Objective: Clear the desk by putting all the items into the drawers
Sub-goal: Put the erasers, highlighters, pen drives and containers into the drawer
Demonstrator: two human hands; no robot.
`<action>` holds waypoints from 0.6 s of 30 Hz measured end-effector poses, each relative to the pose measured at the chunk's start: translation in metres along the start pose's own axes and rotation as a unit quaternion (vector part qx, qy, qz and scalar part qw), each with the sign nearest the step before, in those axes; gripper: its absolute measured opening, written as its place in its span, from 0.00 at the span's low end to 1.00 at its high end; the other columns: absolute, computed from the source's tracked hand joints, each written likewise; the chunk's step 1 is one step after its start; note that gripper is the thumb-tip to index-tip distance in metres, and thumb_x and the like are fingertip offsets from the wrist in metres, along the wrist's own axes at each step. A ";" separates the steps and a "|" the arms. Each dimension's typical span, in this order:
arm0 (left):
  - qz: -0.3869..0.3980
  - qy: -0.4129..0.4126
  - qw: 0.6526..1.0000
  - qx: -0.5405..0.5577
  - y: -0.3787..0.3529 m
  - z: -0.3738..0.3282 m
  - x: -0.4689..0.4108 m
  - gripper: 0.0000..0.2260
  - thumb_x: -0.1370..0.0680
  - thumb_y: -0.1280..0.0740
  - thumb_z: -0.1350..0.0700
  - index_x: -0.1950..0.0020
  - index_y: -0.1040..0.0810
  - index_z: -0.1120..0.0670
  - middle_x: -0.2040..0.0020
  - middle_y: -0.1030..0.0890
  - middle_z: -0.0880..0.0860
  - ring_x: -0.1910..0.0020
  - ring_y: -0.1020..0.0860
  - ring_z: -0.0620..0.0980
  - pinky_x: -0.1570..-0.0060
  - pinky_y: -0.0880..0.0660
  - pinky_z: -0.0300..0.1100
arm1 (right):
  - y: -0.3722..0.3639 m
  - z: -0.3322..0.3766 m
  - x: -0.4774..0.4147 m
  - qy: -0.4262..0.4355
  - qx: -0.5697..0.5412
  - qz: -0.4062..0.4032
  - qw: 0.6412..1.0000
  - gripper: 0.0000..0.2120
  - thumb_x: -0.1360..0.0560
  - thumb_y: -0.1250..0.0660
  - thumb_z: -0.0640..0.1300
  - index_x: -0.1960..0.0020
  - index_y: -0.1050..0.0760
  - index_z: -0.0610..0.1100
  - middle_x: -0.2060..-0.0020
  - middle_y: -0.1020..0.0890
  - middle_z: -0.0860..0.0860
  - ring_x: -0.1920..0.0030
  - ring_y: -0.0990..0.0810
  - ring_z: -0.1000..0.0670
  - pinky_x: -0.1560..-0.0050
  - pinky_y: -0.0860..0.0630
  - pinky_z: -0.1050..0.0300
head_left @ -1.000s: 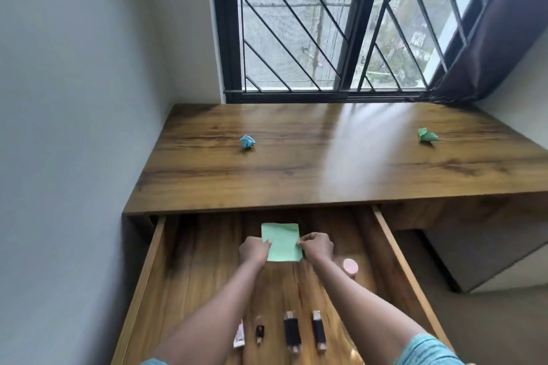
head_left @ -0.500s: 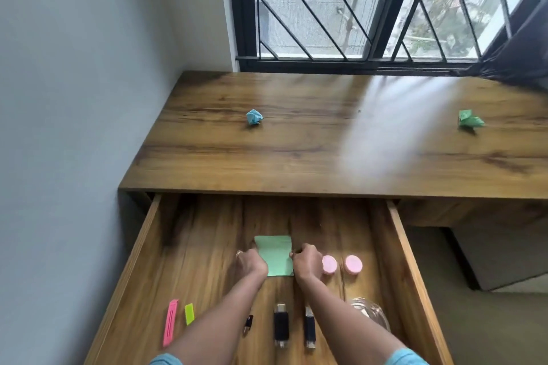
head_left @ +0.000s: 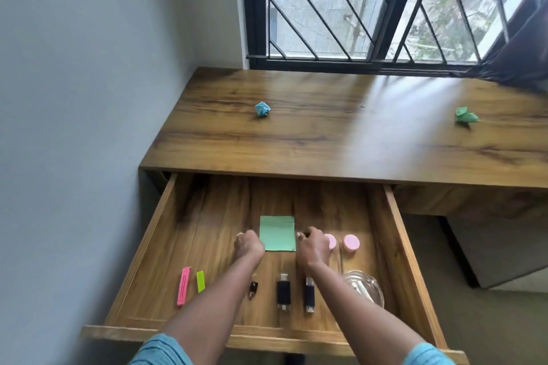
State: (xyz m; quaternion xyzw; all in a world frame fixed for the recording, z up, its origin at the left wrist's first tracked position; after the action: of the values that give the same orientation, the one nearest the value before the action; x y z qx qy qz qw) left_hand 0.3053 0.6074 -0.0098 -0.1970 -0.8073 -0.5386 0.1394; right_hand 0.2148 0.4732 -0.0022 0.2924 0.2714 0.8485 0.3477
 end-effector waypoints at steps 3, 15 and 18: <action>0.026 -0.074 0.996 0.049 0.002 0.009 0.026 0.18 0.22 0.33 0.58 0.33 0.26 0.58 0.36 0.23 0.56 0.39 0.24 0.53 0.43 0.26 0.41 | 0.015 -0.005 0.030 0.047 -0.004 -0.018 0.999 0.08 0.23 0.36 0.42 0.48 0.20 0.40 0.53 0.17 0.46 0.59 0.24 0.53 0.68 0.32 0.69; 0.153 -0.426 0.874 -0.177 0.020 0.061 0.145 0.16 0.22 0.36 0.47 0.42 0.19 0.56 0.49 0.16 0.55 0.55 0.19 0.48 0.50 0.21 0.41 | 0.039 -0.031 0.164 0.261 0.235 0.220 0.910 0.12 0.26 0.33 0.46 0.44 0.20 0.43 0.49 0.17 0.47 0.52 0.20 0.49 0.52 0.25 0.61; 0.126 -0.473 0.835 -0.252 0.023 0.071 0.153 0.16 0.21 0.38 0.49 0.38 0.23 0.55 0.46 0.18 0.54 0.50 0.21 0.49 0.49 0.24 0.38 | 0.042 -0.034 0.169 0.289 0.243 0.191 0.906 0.16 0.29 0.29 0.46 0.42 0.20 0.44 0.47 0.17 0.48 0.49 0.20 0.49 0.49 0.26 0.62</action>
State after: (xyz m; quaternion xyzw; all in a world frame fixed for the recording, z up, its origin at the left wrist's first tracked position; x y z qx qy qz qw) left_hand 0.1803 0.7064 0.0485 -0.5560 -0.5796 -0.5418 -0.2476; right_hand 0.0743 0.5651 0.0539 0.1559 0.4965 0.8539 0.0037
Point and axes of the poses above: each hand's wrist, its own x-axis away from the middle knuckle, its own y-axis out of the back of the hand, z = x × y, the point moved 4 cm from there along -x, towards the middle knuckle
